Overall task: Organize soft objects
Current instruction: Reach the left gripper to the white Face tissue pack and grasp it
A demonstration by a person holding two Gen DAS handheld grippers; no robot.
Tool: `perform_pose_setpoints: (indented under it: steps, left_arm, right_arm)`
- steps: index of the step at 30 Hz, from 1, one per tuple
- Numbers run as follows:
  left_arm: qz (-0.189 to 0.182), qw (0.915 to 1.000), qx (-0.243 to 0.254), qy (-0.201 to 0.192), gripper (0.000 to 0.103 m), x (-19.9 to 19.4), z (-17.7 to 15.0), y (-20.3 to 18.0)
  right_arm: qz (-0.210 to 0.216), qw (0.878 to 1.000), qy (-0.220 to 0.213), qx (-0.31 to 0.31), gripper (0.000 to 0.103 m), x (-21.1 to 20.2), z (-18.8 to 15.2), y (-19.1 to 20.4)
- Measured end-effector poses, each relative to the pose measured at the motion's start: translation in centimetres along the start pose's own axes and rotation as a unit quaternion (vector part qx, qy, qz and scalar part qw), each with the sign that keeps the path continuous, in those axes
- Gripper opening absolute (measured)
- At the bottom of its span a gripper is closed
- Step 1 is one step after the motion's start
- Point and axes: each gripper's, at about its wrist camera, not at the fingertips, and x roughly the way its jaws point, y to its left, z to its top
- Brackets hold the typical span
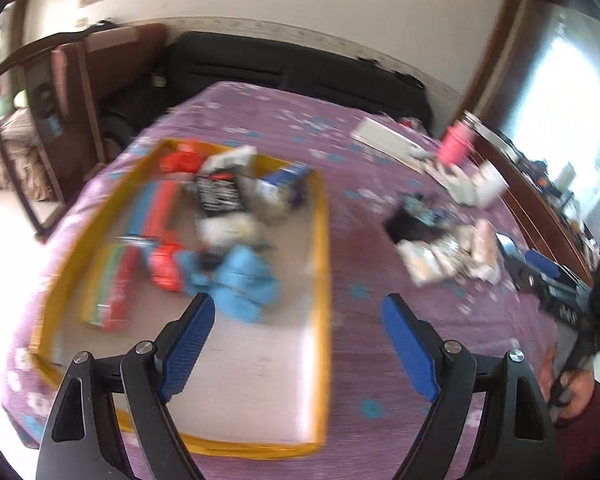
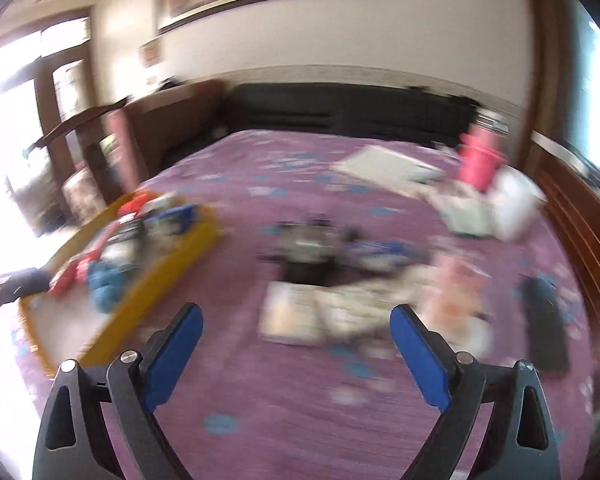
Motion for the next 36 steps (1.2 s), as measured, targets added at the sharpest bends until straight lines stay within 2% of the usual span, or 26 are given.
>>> perform_pose_setpoints:
  steps: [5,11,14,17,21,24,27,28,30,31,36]
  left_arm:
    - [-0.029,0.9989,0.024,0.029,0.085,2.6,-0.1,-5.1]
    - [-0.039,0.9970,0.046,0.049,0.085,5.9,0.8,-9.8]
    - [-0.026,0.9968,0.051,0.055,0.085,8.7,1.5,-11.6]
    - [-0.008,0.9964,0.066,0.053,0.085,11.5,2.0,-12.9]
    - [0.009,0.9944,0.080,0.068,0.085,14.9,2.4,-14.0]
    - [0.007,0.9936,0.084,0.076,0.084,16.7,2.7,-14.9]
    - [0.012,0.9912,0.110,0.073,0.084,18.1,2.9,-16.0]
    - [0.018,0.9899,0.121,0.071,0.082,18.5,2.8,-16.3]
    - [0.020,0.9877,0.137,0.073,0.050,19.2,2.6,-16.6]
    - [0.019,0.9867,0.140,0.081,0.042,19.5,2.5,-16.7]
    - [0.016,0.9855,0.149,0.080,0.041,18.5,1.9,-16.1]
  right_arm:
    - [-0.035,0.995,-0.027,0.090,0.098,-0.2,-1.2,-7.2]
    - [-0.078,0.991,-0.035,0.107,0.098,1.8,-2.7,-10.5]
    - [-0.068,0.989,-0.023,0.129,0.098,2.3,-3.5,-11.7]
    - [-0.060,0.988,-0.033,0.139,0.098,1.9,-3.6,-12.3]
    - [-0.046,0.988,-0.024,0.147,0.098,2.2,-3.9,-12.7]
    - [-0.043,0.989,-0.019,0.143,0.098,2.5,-3.9,-12.6]
    - [-0.037,0.989,-0.013,0.141,0.098,2.8,-3.9,-12.6]
    - [-0.037,0.989,-0.011,0.141,0.098,2.9,-4.0,-12.6]
    - [-0.037,0.989,-0.008,0.141,0.098,3.0,-4.0,-12.6]
    - [-0.038,0.989,-0.008,0.140,0.098,3.0,-4.0,-12.6]
    - [-0.043,0.989,-0.001,0.141,0.098,3.4,-4.1,-12.7]
